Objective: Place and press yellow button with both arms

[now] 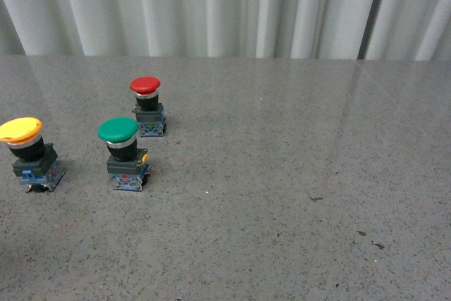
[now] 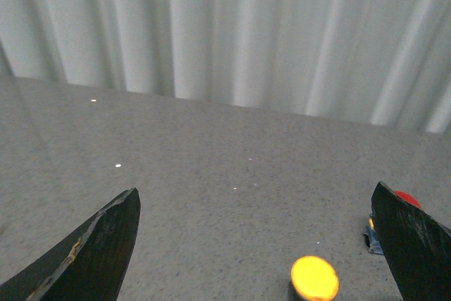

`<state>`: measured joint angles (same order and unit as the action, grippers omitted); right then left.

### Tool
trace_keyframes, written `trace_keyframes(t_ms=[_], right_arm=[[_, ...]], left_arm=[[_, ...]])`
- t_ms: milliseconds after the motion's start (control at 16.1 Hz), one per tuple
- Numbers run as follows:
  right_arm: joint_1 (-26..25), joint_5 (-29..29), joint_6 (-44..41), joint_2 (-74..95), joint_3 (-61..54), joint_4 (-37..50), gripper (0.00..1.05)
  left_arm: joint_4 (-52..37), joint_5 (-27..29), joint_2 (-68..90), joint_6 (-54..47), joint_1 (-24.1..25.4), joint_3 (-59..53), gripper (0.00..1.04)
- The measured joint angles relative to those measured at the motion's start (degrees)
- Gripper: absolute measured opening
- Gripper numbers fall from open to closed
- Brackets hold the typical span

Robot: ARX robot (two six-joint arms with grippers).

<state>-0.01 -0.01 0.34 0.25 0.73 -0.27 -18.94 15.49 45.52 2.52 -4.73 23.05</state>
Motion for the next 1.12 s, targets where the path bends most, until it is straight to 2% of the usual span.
trace_keyframes(t_ms=[187, 436, 996, 1120], right_arm=[[0.0, 0.0, 0.0, 0.0, 0.0, 0.0, 0.98], [0.0, 0.0, 0.0, 0.0, 0.0, 0.0, 0.98], [0.0, 0.0, 0.0, 0.0, 0.0, 0.0, 0.98], [0.0, 0.0, 0.0, 0.0, 0.0, 0.0, 0.98]], left_arm=[[-2.6, -6.4, 20.8, -1.4, -1.3, 9.7, 0.98], [-2.5, -9.1, 36.6, -2.5, -4.2, 15.0, 0.98], [-7.0, -10.2, 42.6, -2.3, -2.5, 9.0, 0.98], [-9.3, -10.9, 42.7, -2.3, -2.2, 8.5, 0.83]])
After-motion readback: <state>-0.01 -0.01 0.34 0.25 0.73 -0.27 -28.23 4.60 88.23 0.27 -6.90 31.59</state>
